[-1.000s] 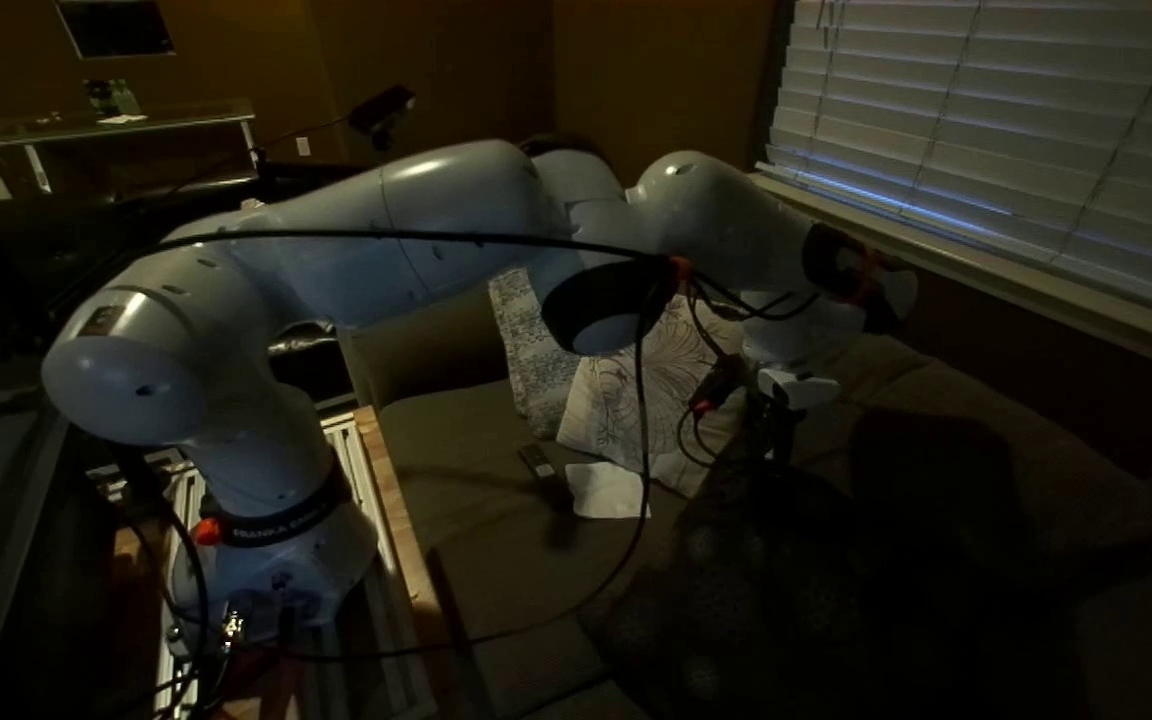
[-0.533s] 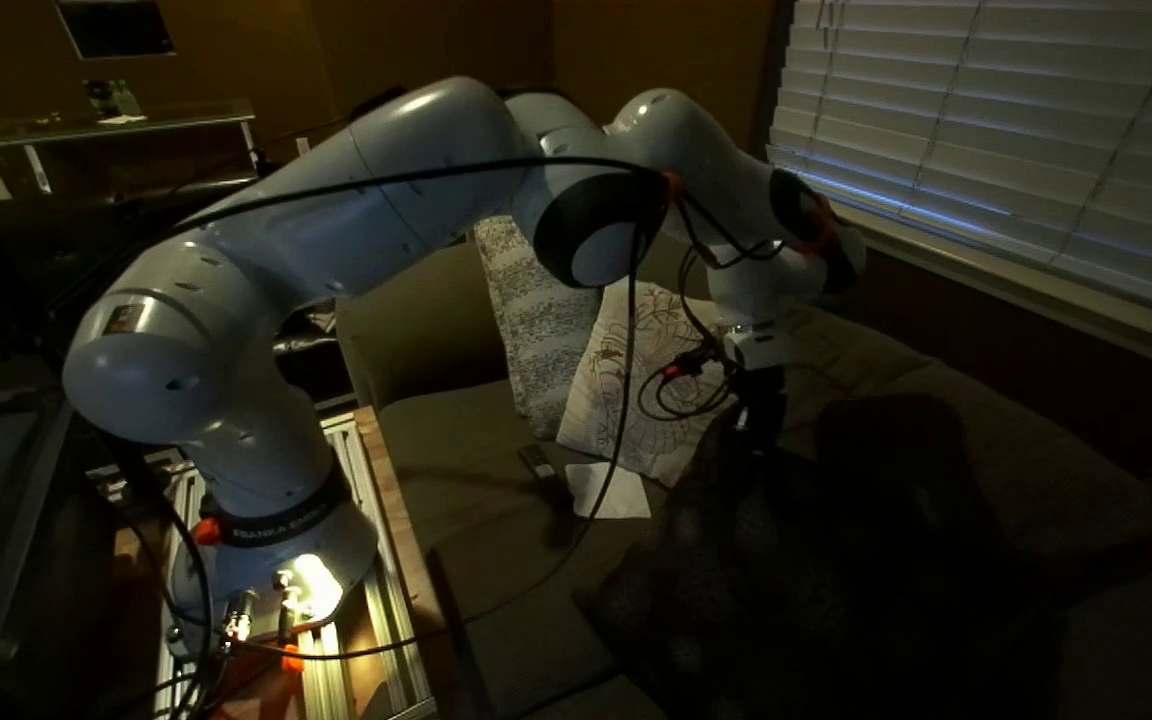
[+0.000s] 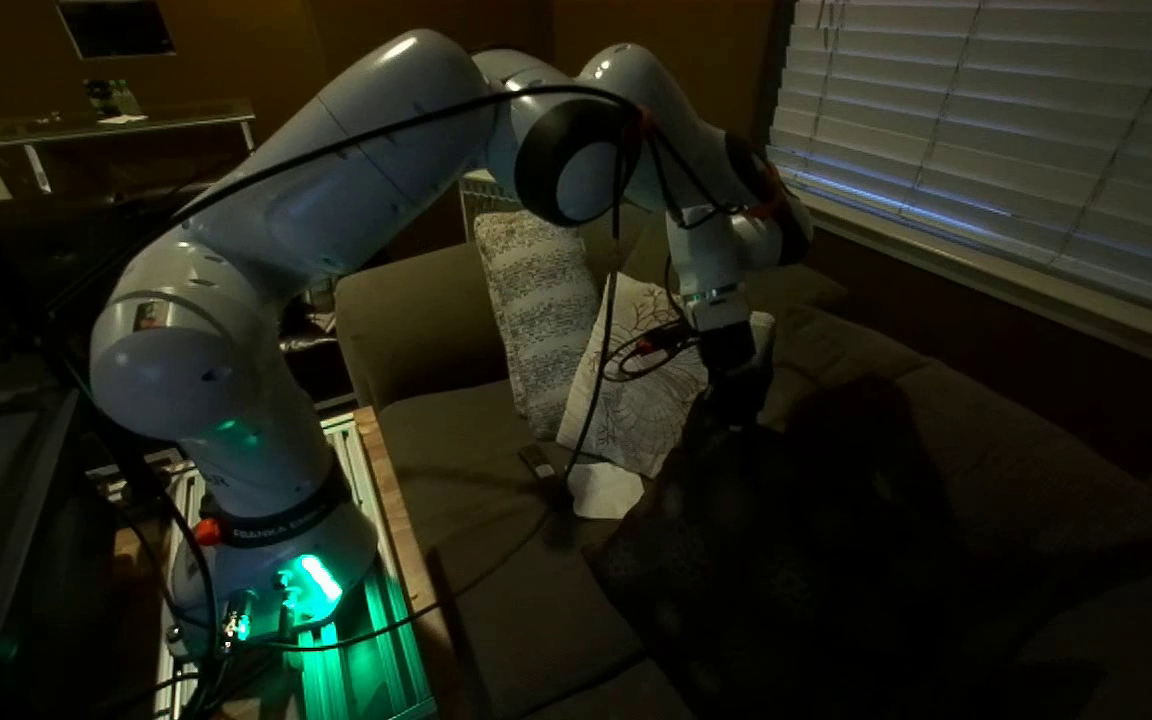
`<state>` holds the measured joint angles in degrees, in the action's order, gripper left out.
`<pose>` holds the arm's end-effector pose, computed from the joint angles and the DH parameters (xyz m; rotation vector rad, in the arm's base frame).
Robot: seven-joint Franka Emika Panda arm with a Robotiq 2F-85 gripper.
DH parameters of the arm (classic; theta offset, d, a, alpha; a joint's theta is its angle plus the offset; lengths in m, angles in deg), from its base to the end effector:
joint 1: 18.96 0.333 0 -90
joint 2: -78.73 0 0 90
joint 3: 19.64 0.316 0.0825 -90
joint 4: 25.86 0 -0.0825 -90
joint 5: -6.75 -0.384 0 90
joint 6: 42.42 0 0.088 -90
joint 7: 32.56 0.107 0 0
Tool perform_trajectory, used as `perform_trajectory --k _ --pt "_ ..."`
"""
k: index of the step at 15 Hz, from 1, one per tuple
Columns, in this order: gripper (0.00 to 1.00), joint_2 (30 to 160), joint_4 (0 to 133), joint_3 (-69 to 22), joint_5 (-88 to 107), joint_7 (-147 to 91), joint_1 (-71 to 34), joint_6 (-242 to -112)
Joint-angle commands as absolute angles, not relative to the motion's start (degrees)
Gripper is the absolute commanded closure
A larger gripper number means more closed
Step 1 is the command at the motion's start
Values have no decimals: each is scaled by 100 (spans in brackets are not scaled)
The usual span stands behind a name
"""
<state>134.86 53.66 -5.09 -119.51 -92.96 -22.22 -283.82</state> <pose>0.5669 -0.0294 0.1747 2.0351 -1.7213 0.5344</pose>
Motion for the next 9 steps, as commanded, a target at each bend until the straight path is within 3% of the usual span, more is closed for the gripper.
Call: perform_trajectory --k 1,2,3,4,5,6,7,8,9 --pt "99 12924 6023 -1407 -12092 -8699 -1585 -28420" --pt "99 12910 6096 -1701 -12119 -8593 -1391 -28405" --pt "99 13086 5893 -1216 -11584 -8422 -1692 -28819" --pt "99 12952 6129 -2165 -12086 -8569 -1087 -28446" --pt "99 12972 6140 -2368 -12117 -8576 -938 -28409" --pt "99 13105 5926 -1668 -11429 -8357 -1383 -28943" --pt "99 13044 6127 -2830 -12083 -8598 -598 -28408" --pt "99 13036 6117 -2958 -12095 -8579 -493 -28404" --pt "99 13096 5935 -2081 -11292 -8215 -1053 -28969"
